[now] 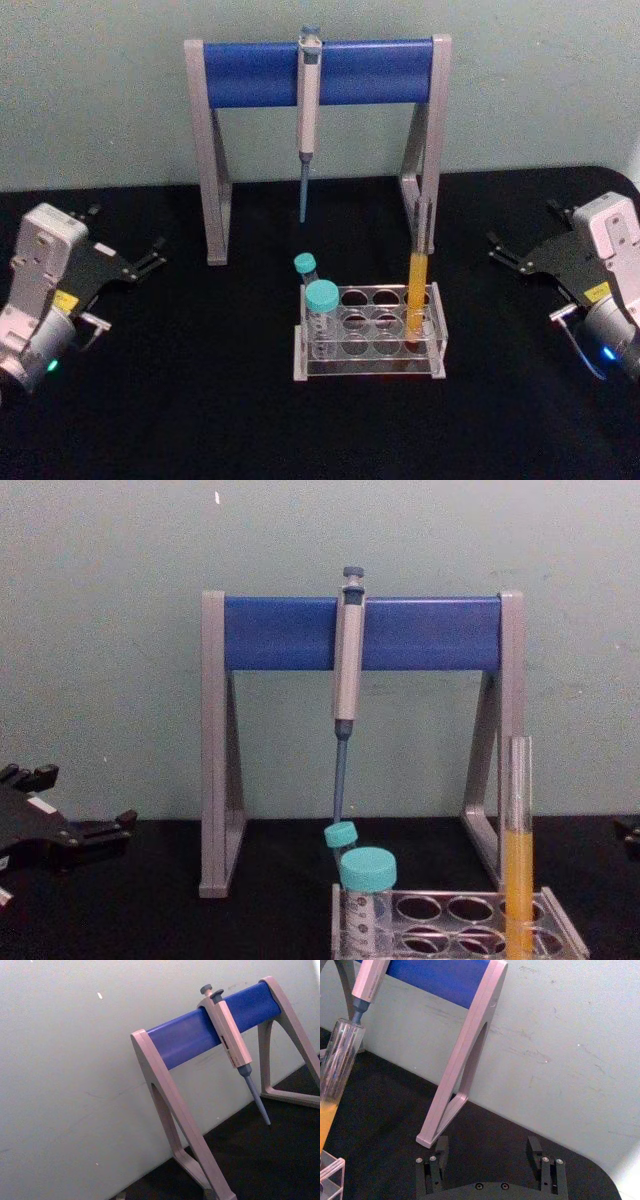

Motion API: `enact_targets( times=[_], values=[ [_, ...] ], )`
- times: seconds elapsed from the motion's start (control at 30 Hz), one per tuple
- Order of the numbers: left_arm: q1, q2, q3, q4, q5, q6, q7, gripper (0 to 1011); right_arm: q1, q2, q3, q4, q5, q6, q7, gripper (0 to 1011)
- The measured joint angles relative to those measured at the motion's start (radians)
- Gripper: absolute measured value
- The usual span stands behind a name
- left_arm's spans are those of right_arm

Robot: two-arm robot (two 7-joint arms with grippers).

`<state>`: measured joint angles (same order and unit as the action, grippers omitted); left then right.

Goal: Pick up the test tube from the test tube rack, shake it, then place it back into the test tube rack.

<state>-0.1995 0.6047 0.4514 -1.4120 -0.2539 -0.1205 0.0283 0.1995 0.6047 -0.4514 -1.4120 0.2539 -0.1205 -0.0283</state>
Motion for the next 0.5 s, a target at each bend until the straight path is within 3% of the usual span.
enact_targets(
  times=[0.5],
  values=[
    [0.0, 0.0, 0.0, 0.0, 0.0, 0.0, 0.0, 1001, 0.0, 0.0, 0.0, 0.0, 0.0, 0.0, 0.0, 1000]
  ],
)
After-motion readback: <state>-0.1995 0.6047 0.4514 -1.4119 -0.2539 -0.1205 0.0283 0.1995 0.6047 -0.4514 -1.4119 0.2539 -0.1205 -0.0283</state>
